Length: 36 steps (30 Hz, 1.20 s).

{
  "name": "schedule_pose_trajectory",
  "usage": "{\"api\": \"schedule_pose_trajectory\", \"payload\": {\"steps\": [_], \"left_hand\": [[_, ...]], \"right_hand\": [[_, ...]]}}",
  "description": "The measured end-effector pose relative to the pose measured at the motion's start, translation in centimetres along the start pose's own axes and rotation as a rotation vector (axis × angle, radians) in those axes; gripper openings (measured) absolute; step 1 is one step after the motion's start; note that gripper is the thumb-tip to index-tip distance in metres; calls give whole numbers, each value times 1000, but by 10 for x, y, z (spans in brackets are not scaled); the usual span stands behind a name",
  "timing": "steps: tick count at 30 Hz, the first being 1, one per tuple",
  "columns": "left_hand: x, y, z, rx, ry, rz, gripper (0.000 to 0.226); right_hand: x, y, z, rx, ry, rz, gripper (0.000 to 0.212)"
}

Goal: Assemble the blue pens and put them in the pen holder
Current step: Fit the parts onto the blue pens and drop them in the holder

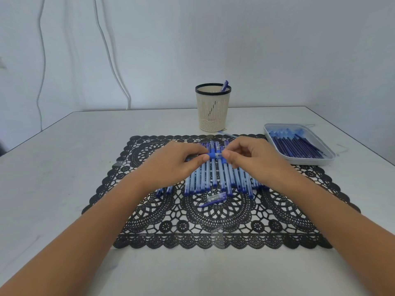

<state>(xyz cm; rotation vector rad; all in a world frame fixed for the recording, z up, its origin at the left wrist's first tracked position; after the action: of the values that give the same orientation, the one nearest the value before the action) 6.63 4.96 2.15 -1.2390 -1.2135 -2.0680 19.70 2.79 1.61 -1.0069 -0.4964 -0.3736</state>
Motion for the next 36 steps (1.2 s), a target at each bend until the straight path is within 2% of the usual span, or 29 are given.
{"api": "schedule_pose_trajectory", "payload": {"steps": [5,8,11,14,22,32,34,36], "left_hand": [[9,-17,2,78,20,-52,22],[14,-25,3,112,44,-53,22],[16,-26,3,120,59,-38,23],[14,-24,4,114,61,-9,24],[10,-17,2,80,51,19,23],[10,-16,2,78,45,20,25],[10,-17,2,80,46,14,24],[10,-17,2,77,43,9,23]], "right_hand": [[13,5,1,-9,94,134,15],[5,3,0,-30,-37,85,16],[-18,-6,-6,18,-249,-72,15],[-34,-12,-12,75,-382,-225,17],[-45,-15,-15,140,-483,-378,21],[-27,-16,-10,119,-357,-215,19],[-15,-15,-7,91,-268,-170,17],[1,-15,-3,87,-102,-142,14]]}}
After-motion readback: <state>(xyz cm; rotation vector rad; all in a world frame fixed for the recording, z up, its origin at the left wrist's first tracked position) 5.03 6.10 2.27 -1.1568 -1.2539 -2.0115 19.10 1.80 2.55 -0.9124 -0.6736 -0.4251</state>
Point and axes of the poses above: each hand's wrist, its own z-axis towards the middle knuckle, its own x-axis out of the back of the hand, y = z × x, the point moved 9 cm from there along z, towards the middle knuckle, and after that the axes turned 11 degrees about x, right-handed, at the moved point
